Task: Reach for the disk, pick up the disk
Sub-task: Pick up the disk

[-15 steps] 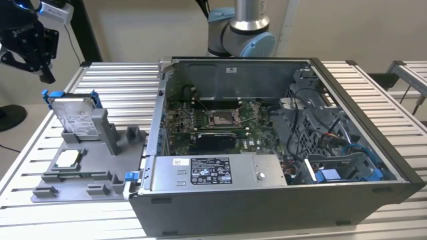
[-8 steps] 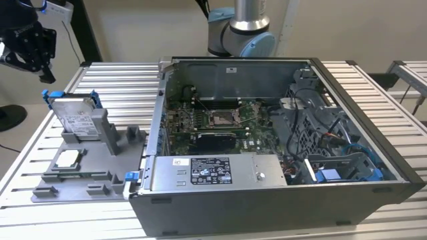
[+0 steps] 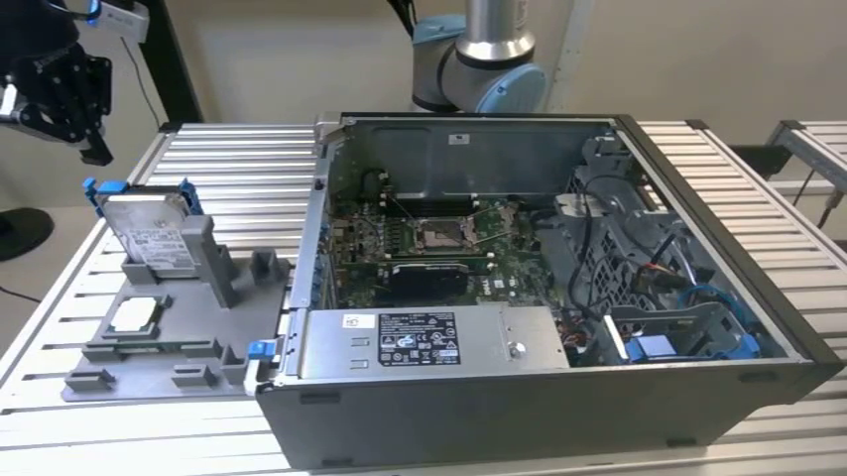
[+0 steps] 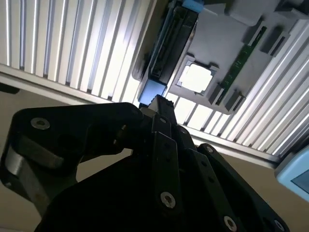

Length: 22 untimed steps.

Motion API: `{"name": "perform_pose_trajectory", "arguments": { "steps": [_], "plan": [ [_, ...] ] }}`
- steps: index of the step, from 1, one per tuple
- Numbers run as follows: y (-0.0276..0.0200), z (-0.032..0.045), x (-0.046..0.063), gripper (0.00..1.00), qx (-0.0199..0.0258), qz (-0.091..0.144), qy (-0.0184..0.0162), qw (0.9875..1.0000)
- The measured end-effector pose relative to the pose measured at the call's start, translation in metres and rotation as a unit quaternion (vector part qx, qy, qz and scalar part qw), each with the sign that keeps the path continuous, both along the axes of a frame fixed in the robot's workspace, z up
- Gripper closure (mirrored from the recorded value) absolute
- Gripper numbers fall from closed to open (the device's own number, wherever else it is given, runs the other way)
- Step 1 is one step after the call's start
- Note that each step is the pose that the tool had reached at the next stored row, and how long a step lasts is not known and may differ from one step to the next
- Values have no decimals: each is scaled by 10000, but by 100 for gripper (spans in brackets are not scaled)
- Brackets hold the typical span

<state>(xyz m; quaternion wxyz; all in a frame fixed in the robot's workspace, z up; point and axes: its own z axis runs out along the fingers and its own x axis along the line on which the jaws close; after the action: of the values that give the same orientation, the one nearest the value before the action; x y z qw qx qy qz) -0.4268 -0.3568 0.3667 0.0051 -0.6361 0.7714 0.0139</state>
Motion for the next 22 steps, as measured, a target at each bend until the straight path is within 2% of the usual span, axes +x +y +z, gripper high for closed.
{"name": "perform_pose_trajectory", "arguments": {
  "steps": [22],
  "plan": [
    [-1,-12,25,100,-1,2,-1,10000]
  ]
}}
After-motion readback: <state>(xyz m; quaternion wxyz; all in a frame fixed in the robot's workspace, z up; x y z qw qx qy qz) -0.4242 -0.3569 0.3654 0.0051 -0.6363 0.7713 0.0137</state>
